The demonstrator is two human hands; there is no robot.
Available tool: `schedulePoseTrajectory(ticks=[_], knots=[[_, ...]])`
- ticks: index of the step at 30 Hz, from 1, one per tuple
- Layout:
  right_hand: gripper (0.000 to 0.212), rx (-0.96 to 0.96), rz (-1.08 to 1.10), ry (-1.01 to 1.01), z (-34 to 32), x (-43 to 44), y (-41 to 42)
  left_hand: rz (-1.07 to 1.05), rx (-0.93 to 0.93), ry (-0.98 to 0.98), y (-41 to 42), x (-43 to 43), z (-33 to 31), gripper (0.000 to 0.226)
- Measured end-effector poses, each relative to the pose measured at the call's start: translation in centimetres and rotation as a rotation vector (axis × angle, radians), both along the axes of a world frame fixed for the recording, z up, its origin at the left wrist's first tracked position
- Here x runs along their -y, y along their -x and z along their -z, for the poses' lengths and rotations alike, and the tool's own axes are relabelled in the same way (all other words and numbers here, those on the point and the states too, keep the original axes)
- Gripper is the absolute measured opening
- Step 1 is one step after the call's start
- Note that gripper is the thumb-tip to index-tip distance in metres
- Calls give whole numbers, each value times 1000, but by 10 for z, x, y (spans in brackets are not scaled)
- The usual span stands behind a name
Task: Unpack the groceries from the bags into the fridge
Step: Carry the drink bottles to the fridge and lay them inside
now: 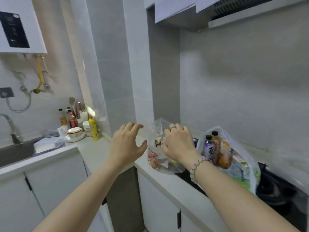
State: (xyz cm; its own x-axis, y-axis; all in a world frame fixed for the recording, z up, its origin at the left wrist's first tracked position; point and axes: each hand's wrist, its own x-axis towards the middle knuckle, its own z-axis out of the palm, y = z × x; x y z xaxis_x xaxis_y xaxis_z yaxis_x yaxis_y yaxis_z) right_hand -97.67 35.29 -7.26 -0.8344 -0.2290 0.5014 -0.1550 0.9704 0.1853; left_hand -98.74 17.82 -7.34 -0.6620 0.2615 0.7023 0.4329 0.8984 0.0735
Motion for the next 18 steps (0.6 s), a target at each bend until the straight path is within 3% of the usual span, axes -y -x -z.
schedulePoseTrajectory(ticks=[9, 18], knots=[[29, 47, 356, 65, -3, -79, 103, 358, 2, 25, 157, -100, -6, 41], [38, 189, 747, 172, 44, -182, 97, 717, 186, -46, 213, -236, 32, 44]])
